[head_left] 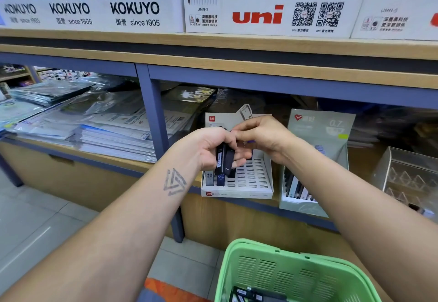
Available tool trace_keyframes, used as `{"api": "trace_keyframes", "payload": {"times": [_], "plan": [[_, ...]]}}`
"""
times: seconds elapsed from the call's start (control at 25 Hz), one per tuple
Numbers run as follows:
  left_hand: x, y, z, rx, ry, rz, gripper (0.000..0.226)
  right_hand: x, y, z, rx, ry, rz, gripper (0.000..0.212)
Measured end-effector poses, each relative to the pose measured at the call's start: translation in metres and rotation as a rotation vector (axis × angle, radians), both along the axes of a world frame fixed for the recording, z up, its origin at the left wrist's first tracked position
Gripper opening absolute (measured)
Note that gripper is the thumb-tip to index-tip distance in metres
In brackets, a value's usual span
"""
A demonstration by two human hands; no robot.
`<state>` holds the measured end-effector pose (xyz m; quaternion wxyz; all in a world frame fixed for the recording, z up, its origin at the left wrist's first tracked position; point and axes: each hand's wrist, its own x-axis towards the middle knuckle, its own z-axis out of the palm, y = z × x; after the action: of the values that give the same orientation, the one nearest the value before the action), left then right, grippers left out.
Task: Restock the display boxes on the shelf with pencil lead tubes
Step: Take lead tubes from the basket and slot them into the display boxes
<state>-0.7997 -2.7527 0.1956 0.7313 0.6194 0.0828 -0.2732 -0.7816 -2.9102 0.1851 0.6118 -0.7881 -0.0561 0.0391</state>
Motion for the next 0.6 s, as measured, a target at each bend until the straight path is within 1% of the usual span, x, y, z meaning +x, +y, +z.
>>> {"api": "trace_keyframes", "payload": {"times": [0.04, 0.16, 0.24, 0.32, 0.44, 0.48, 0.52, 0.6], "plan": [[-0.001, 0.001, 0.0, -0.001, 0.002, -0.025, 0.034, 0.0, -0.002, -0.001, 0.032, 0.006, -0.012, 0.012], [0.0, 0.007, 0.003, 0.085, -0.01, -0.089, 0.023, -0.002, -0.01, -0.002, 0.169, 0.029, -0.074, 0.007], [0.002, 0.01, 0.004, 0.113, -0.002, -0.091, 0.021, -0.003, -0.017, -0.003, 0.288, 0.062, -0.084, 0.009], [0.003, 0.01, 0.003, 0.09, 0.011, -0.065, 0.02, -0.004, -0.022, -0.002, 0.331, 0.079, -0.087, 0.009], [0.006, 0.007, 0.0, 0.006, 0.018, -0.021, 0.021, -0.005, -0.024, -0.003, 0.35, 0.066, -0.09, 0.011], [0.006, 0.007, 0.0, 0.006, 0.016, -0.031, 0.02, -0.005, -0.025, -0.002, 0.332, 0.042, -0.097, 0.012], [0.005, 0.006, 0.0, 0.029, 0.006, -0.051, 0.019, -0.004, -0.026, -0.002, 0.288, 0.009, -0.11, 0.013], [0.007, 0.008, 0.001, 0.152, -0.059, -0.05, 0.014, -0.002, -0.028, 0.002, 0.176, -0.065, -0.153, 0.013]]}}
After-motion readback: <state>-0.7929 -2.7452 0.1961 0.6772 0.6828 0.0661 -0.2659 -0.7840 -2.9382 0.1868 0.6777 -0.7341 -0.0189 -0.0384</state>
